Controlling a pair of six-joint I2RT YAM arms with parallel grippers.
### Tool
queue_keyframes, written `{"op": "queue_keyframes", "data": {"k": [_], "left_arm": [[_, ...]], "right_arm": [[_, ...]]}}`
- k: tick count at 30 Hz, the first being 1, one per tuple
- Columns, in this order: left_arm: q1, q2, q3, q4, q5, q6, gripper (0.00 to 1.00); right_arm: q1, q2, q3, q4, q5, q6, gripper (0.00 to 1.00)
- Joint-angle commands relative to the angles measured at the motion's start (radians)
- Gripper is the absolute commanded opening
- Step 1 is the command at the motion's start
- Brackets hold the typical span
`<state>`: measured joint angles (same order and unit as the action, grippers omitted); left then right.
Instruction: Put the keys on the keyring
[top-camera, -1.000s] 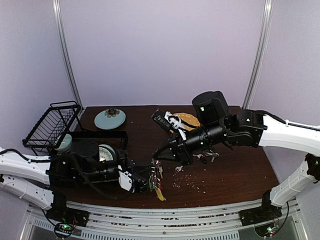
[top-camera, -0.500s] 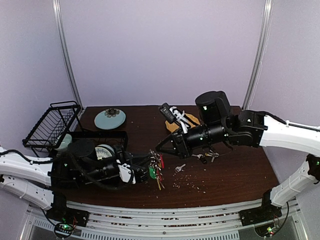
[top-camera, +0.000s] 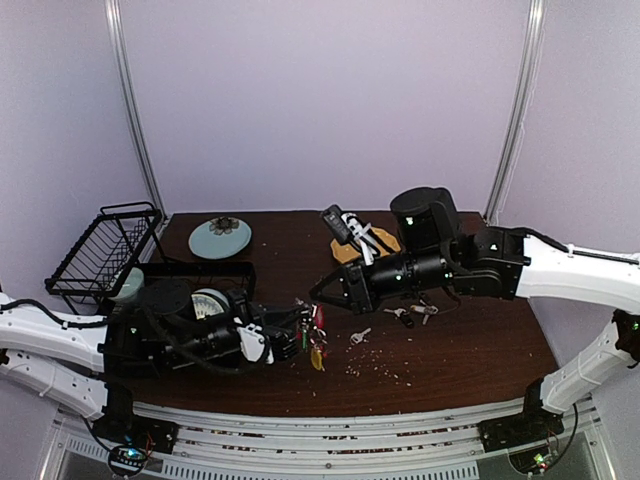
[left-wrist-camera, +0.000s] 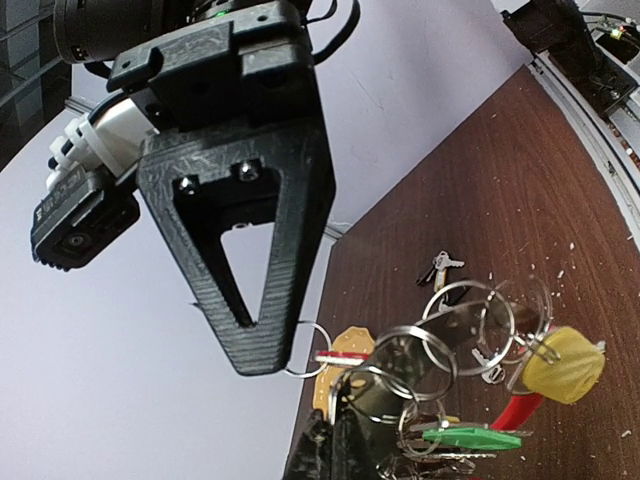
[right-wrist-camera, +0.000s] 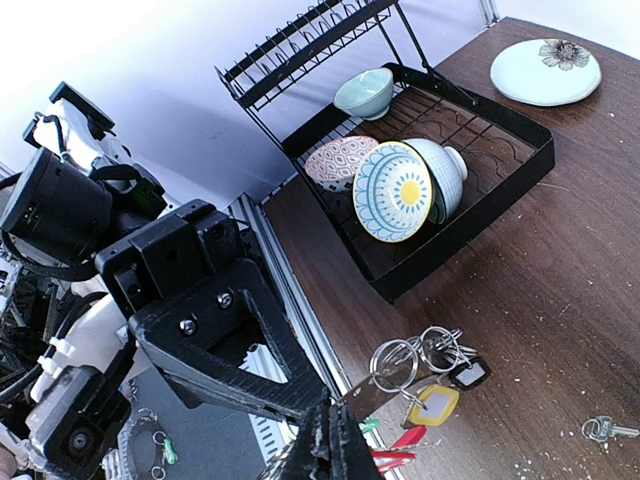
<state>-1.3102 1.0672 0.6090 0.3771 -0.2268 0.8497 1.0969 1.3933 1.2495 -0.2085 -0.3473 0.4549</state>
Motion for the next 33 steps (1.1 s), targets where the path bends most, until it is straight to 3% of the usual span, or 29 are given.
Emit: {"op": "queue_keyframes", "data": {"k": [1, 33], "left_arm": [[-0.001, 0.003, 0.02, 0.089, -0.02, -0.029, 0.0], [-0.001, 0.013, 0.028, 0.088, -0.064, -0.04, 0.0]], "right_arm": [[-0.004, -0.003, -0.012, 0.048, -0.001, 0.024, 0.0], [0.015, 0.05, -0.011, 0.102, -0.065, 0.069, 0.0]]}}
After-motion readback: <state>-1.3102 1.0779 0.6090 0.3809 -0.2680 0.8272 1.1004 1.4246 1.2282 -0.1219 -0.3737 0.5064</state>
